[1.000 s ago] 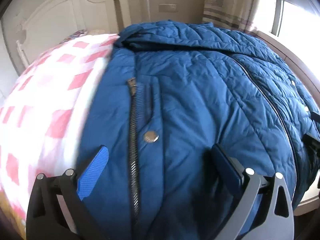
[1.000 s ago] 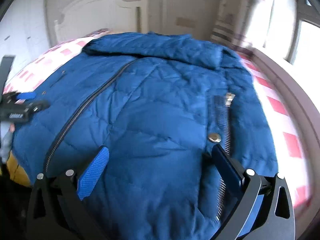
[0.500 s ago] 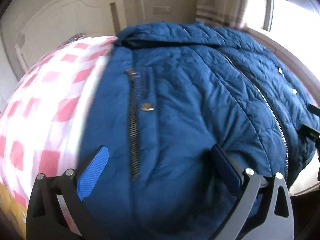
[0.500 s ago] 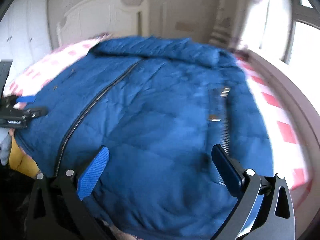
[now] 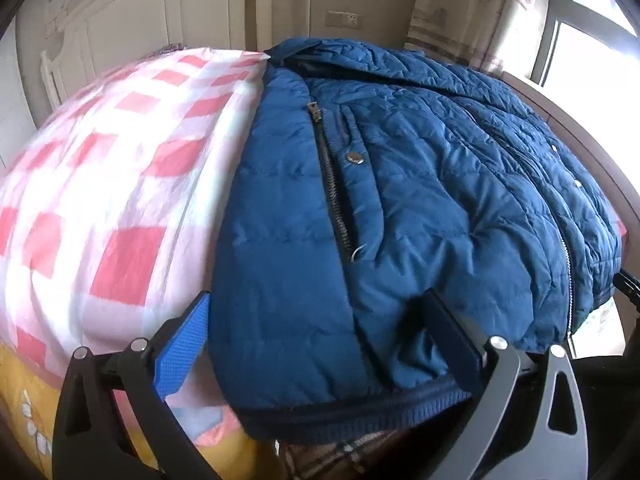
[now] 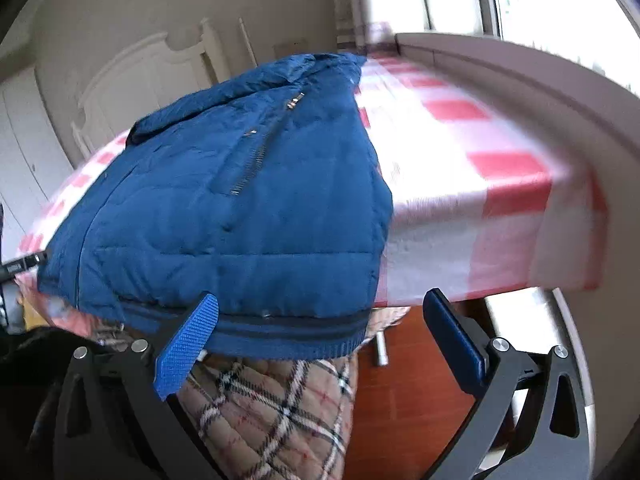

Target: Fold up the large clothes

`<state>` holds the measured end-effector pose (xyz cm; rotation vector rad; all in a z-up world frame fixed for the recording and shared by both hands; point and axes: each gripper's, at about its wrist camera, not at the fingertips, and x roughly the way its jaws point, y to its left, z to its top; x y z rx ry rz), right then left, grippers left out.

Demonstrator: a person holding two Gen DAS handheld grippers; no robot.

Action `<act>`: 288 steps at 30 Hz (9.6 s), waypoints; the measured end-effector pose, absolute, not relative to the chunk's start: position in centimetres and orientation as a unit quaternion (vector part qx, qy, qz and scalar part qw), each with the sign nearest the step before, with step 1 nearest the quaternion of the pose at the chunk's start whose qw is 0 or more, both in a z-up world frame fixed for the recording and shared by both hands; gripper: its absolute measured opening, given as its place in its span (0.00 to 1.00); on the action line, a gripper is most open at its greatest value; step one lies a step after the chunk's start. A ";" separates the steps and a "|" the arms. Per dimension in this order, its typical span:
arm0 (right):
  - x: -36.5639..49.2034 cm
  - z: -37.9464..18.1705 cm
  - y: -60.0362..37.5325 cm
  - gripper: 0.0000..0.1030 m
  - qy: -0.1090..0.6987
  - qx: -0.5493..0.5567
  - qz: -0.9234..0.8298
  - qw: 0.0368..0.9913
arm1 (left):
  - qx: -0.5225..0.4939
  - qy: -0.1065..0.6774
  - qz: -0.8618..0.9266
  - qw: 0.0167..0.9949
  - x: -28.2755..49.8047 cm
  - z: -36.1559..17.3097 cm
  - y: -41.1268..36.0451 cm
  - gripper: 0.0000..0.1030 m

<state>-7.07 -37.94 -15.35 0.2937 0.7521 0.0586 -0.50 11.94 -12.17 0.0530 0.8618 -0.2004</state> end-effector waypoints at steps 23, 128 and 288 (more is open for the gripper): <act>-6.0 -11.5 -34.6 0.53 0.284 0.116 0.077 0.949 | 0.005 0.405 -0.082 0.911 0.3 -12.1 12.1 0.82; 26.7 -9.0 -40.8 0.20 0.390 0.155 -0.046 0.907 | -0.158 0.322 0.029 0.933 30.6 -6.6 11.9 0.08; 18.3 -7.1 -31.5 0.95 0.424 0.071 0.027 0.903 | -0.008 0.426 -0.052 0.903 24.6 -8.3 7.0 0.98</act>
